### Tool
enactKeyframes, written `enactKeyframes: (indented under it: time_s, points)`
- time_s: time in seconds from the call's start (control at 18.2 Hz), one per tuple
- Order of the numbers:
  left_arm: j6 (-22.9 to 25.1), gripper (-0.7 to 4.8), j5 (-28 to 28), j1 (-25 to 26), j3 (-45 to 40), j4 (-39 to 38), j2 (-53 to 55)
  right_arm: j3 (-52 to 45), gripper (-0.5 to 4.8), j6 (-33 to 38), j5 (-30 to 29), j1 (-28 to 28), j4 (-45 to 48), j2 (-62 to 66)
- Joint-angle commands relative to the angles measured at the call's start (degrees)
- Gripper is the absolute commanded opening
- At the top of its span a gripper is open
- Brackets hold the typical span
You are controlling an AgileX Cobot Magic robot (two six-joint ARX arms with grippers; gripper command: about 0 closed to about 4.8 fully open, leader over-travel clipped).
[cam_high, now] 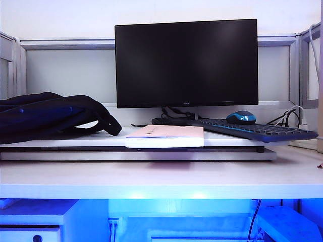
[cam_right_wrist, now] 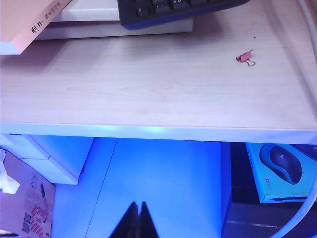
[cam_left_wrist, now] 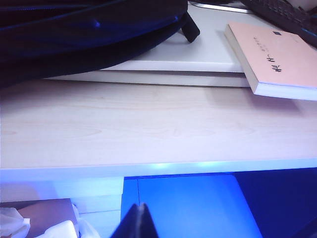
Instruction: Pick up the book on the desk and put it into the open backpack.
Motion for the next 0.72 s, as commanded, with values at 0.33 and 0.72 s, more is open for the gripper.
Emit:
enactKeyframes:
  time_s: [0.33, 0.72]
  points:
    - [0.0, -0.05, 0.3, 0.0, -0.3, -0.1, 0.0, -0.1, 0.0, -0.2, 0.1, 0.0, 1.0, 0.0]
    - [0.0, -0.05, 0.3, 0.0, -0.3, 3.8, 0.0, -0.1, 0.0, -0.2, 0.1, 0.0, 2.2, 0.0]
